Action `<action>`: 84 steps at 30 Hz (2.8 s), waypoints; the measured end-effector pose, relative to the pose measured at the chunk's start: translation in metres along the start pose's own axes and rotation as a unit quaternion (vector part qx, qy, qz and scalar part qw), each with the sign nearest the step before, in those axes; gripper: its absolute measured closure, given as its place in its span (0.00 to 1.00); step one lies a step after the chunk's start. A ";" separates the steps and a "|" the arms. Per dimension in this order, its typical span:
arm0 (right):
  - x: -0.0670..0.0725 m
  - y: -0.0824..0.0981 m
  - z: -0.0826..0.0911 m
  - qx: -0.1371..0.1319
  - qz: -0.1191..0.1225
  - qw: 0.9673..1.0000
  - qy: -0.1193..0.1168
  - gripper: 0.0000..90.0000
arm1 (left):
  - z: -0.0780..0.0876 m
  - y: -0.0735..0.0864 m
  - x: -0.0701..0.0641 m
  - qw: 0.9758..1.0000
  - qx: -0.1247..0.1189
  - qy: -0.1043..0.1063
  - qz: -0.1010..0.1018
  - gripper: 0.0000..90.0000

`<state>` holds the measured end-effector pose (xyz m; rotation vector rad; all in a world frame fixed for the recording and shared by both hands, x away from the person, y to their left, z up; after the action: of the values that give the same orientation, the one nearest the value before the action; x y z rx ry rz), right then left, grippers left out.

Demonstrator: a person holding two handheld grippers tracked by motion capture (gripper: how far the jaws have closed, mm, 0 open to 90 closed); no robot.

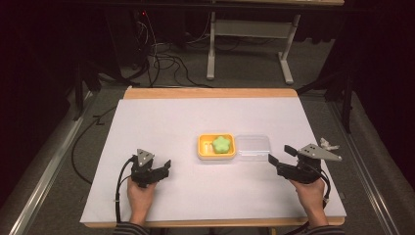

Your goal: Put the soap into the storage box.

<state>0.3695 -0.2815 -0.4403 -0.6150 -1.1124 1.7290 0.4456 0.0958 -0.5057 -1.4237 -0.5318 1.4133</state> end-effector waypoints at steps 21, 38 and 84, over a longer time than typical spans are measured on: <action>0.002 0.023 -0.006 0.009 -0.018 1.000 -0.003 0.32 | 0.000 0.000 0.000 1.000 -0.001 0.000 0.000 0.27; 0.008 0.031 -0.012 0.020 -0.019 1.000 -0.002 0.35 | 0.000 0.000 0.000 1.000 -0.001 -0.001 -0.001 0.27; 0.020 0.054 -0.053 0.096 0.015 0.995 0.025 0.36 | 0.001 0.000 0.000 1.000 -0.001 0.001 -0.002 0.27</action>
<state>0.3787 -0.2495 -0.5110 -0.5534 -0.8926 1.8113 0.4451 0.0959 -0.5055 -1.4241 -0.5340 1.4079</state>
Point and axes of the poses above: each handheld gripper's, and its own axes: z roughly backward along the jaws, y roughly out of its underside, x roughly to its left, the point moved 7 cm from there along -z, roughly forward along the jaws, and after that the axes turned 1 degree about y, right-handed, at the moved point
